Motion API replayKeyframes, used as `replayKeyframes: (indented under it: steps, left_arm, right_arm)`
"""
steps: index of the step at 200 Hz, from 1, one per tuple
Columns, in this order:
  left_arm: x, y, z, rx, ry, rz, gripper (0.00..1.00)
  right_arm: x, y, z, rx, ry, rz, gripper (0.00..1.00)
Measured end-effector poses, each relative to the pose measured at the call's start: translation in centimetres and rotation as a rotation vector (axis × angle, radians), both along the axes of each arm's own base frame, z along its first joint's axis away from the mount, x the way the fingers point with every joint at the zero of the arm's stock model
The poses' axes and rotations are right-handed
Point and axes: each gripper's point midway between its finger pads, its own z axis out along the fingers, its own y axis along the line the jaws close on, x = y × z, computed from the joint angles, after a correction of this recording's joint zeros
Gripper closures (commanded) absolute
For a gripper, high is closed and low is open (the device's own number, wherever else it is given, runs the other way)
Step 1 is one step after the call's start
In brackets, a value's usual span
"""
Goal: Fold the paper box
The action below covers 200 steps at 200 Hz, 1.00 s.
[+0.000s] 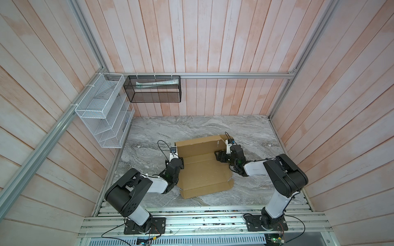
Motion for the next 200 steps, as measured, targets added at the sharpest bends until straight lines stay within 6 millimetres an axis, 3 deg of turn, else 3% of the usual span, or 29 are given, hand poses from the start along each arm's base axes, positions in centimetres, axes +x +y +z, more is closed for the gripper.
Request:
replayKeyframes:
  steps: [105,200]
  left_arm:
    - [0.0,0.0,0.0,0.0,0.0,0.0,1.0]
    - [-0.2,0.1,-0.2,0.003,0.004,0.001,1.0]
  right_arm:
    - [-0.7,3.6,1.7,-0.039,-0.039,0.088,0.26]
    - [-0.7,3.6,1.3,-0.134,-0.026,0.079,0.26]
